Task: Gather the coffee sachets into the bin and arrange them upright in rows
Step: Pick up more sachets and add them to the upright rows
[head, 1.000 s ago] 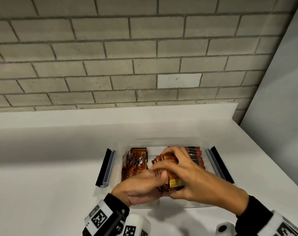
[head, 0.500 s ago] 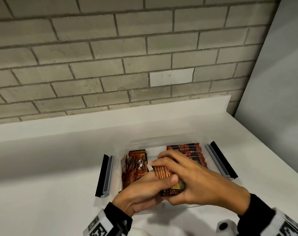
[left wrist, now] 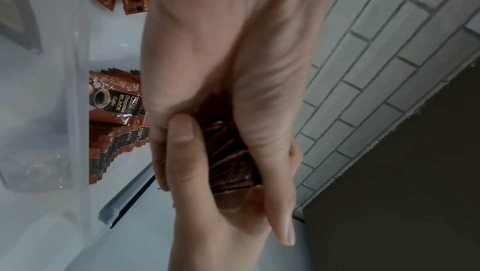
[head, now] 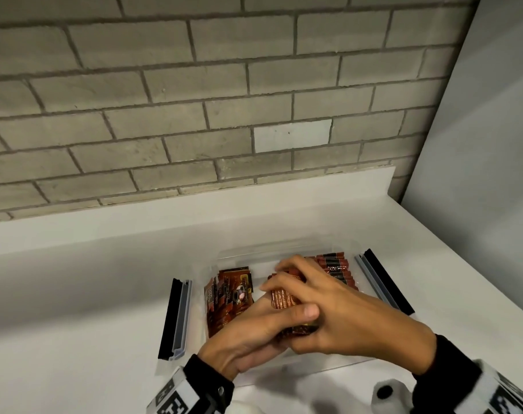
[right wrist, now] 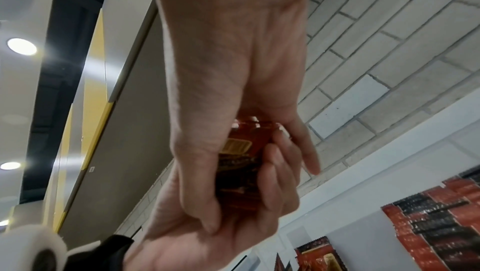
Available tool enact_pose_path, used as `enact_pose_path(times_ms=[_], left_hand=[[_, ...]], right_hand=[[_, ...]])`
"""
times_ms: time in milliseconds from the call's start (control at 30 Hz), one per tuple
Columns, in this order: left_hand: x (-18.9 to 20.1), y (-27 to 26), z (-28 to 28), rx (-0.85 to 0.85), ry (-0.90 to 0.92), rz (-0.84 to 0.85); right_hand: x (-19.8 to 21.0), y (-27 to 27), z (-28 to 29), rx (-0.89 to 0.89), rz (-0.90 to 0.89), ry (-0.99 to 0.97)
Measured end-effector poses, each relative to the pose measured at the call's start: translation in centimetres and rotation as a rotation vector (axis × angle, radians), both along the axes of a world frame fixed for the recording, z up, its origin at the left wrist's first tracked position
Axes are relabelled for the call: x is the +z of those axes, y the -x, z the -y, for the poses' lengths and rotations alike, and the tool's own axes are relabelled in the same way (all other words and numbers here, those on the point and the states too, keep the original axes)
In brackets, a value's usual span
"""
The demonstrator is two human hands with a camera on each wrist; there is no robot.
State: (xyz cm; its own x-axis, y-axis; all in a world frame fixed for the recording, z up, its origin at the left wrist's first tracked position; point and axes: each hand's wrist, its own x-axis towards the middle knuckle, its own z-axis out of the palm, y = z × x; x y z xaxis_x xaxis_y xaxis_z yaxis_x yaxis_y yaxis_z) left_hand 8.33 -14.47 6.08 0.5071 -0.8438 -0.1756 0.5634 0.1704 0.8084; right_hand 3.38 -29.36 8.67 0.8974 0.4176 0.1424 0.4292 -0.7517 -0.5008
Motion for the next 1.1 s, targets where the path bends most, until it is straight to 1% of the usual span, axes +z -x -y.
enact_pose_path(times_ms=[133, 233, 400, 500, 633, 733, 800, 867, 900, 933, 1067, 1100], left_hand=[[-0.4, 0.0, 0.4, 0.053, -0.051, 0.047], [-0.6, -0.2, 0.6, 0.033, -0.047, 0.051], [-0.3, 0.0, 1.0, 0.000, -0.019, 0.054], [-0.1, 0.2, 1.1, -0.005, -0.015, 0.060], [0.1, 0.5, 1.3, 0.035, -0.083, 0.191], [0.1, 1.1, 1.7, 0.093, -0.147, 0.225], [-0.3, 1.2, 2.0, 0.152, -0.184, 0.213], [-0.8, 1.3, 2.1, 0.186, -0.201, 0.209], [-1.0, 1.2, 2.2, 0.202, -0.205, 0.208], [-1.0, 1.1, 2.3, 0.214, -0.202, 0.198], [-1.3, 0.6, 2.8, 0.240, -0.150, 0.091], [-1.3, 0.4, 3.0, 0.235, -0.116, 0.050]], right_hand=[[-0.4, -0.1, 0.0, -0.060, -0.011, -0.005], [-0.5, 0.2, 0.1, -0.077, -0.015, -0.018], [-0.8, 0.5, 0.8, -0.037, 0.027, -0.032], [-0.6, 0.6, 1.5, -0.002, 0.040, -0.006], [0.0, 0.8, 2.2, 0.013, 0.063, 0.080], [0.1, 0.8, 2.3, 0.003, 0.021, 0.107], [0.0, 0.8, 2.5, -0.030, -0.020, 0.101], [-0.2, 0.7, 2.7, -0.041, -0.114, 0.075], [-0.3, 0.6, 3.0, -0.042, -0.161, 0.021], [-0.3, 0.4, 3.2, -0.056, -0.213, -0.088], [-1.2, -0.1, 4.5, -0.165, -0.330, -0.666], [-1.3, -0.2, 4.7, -0.207, -0.386, -0.814]])
